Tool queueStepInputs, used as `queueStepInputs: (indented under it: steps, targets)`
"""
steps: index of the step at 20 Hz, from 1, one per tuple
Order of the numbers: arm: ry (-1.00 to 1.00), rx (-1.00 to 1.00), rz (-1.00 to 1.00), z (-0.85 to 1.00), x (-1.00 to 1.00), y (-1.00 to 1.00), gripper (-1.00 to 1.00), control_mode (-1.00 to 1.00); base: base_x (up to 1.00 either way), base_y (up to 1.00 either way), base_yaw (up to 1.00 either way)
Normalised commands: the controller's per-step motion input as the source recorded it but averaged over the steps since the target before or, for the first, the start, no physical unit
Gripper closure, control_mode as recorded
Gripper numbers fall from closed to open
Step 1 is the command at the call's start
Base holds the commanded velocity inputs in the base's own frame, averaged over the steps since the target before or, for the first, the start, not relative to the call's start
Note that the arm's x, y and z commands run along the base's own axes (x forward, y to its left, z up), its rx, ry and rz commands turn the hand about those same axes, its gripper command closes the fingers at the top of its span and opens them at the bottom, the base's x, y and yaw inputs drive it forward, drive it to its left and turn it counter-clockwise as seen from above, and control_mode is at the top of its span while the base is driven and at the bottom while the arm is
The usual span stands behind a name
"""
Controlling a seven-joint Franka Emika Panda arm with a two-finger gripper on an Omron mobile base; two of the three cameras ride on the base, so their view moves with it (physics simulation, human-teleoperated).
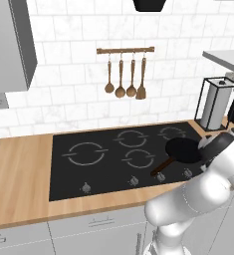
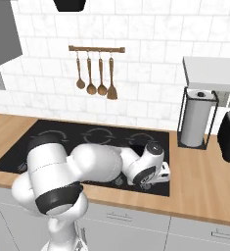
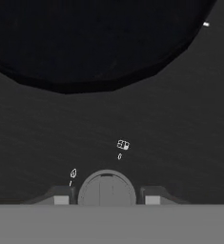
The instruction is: Turn off the front right burner of the stove.
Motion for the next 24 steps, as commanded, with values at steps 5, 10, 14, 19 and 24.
queueStepInputs:
  steps: [5,10,14,19,24]
  targets:
    - [0.0,0.0,-0.07,0.0,0.0,0.0,1.0,-1.0,0.0,0.0,0.0]
    - [0.05,0.0,-0.29,0.0,0.0,0.0,1.0,-1.0,0.0,0.0,0.0]
    - [0.02,0.0,-0.48,0.01,-0.03,0.03,1.0,-1.0,0.0,0.0,0.0]
    - [0.0,0.0,-0.63,0.0,-0.07,0.19,1.0,-1.0,0.0,0.0,0.0]
    - [0.0,0.0,-0.74,0.0,-0.06,0.28,1.0,-1.0,0.0,0.0,0.0]
